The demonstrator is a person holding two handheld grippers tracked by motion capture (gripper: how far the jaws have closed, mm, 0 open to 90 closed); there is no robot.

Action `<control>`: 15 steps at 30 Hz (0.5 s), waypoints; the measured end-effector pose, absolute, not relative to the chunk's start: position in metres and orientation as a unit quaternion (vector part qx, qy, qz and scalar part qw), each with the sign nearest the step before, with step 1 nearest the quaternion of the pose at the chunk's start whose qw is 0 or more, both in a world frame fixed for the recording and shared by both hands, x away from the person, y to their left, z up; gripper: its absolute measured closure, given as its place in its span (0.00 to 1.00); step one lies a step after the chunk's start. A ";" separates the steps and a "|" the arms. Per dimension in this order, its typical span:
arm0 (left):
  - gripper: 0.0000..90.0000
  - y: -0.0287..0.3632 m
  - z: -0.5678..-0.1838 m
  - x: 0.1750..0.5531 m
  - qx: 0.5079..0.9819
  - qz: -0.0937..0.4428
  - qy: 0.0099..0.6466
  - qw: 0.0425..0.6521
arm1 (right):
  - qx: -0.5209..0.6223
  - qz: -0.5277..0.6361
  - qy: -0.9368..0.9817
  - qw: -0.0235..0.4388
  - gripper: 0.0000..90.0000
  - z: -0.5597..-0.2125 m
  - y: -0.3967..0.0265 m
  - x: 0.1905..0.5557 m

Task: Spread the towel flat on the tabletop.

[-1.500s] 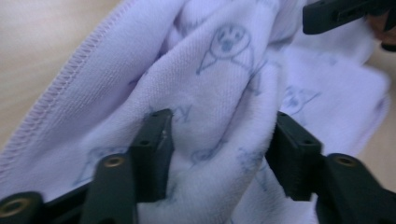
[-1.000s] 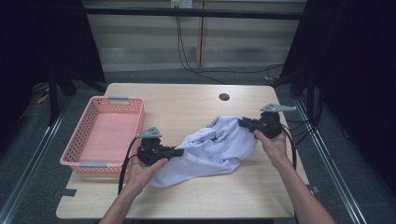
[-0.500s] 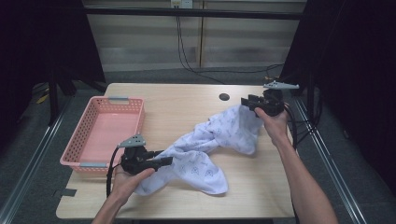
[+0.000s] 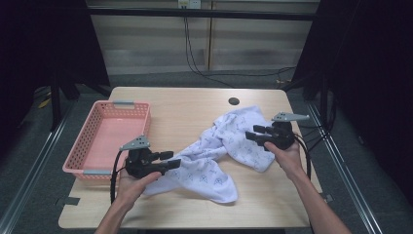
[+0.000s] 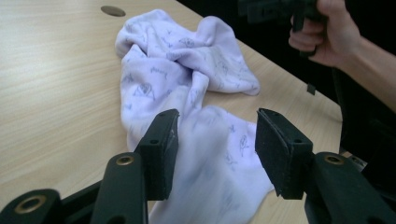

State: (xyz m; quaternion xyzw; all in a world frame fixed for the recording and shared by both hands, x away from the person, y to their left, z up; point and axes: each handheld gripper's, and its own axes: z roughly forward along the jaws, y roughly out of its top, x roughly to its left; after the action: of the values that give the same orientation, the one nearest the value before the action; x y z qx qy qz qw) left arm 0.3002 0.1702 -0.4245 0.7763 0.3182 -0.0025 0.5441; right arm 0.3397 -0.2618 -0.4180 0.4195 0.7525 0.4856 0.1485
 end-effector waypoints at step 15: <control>0.92 0.155 -0.482 0.312 0.830 -0.016 0.347 0.436 | 0.320 0.462 0.825 0.051 0.53 -0.471 -0.211 0.281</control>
State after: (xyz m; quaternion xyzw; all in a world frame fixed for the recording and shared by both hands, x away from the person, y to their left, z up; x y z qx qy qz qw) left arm 0.3116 0.1554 -0.4824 0.8298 0.3474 -0.0165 0.4363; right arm 0.2807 -0.2115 -0.4710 0.3197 0.8254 0.4624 0.0513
